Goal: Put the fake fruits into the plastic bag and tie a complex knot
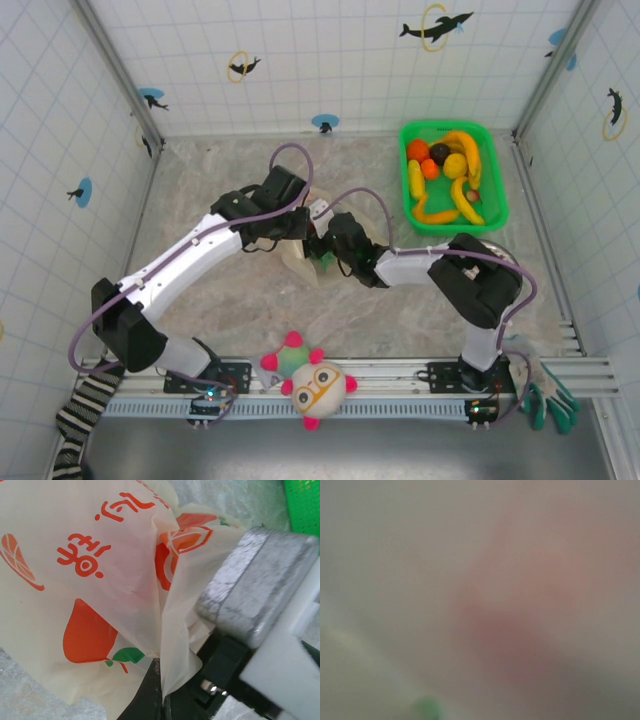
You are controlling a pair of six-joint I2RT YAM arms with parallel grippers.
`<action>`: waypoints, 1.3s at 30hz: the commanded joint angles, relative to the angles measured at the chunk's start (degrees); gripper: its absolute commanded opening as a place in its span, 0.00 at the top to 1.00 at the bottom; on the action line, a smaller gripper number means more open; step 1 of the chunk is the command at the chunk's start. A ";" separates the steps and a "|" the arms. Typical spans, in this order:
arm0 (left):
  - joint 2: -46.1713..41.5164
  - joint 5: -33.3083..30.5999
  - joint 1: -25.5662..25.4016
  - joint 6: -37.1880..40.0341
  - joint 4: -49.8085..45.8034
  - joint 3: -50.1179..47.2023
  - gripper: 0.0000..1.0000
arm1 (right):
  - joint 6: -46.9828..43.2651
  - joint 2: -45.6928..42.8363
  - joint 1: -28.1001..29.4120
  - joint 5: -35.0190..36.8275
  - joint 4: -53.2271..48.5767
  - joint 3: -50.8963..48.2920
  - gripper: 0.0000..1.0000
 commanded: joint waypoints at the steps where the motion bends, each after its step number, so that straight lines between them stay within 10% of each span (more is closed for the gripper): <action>1: -1.31 -2.33 0.48 -1.21 -0.21 -1.05 1.00 | 1.20 -1.43 -0.53 -0.42 -1.72 1.01 0.01; 26: -0.81 -0.42 3.47 0.06 3.81 -5.73 1.00 | 0.46 -32.46 -4.21 -15.58 -20.16 -14.07 0.01; 39: -0.57 0.27 3.48 0.41 4.53 -5.73 1.00 | -1.04 -34.34 -24.48 -30.31 -42.06 -11.08 0.00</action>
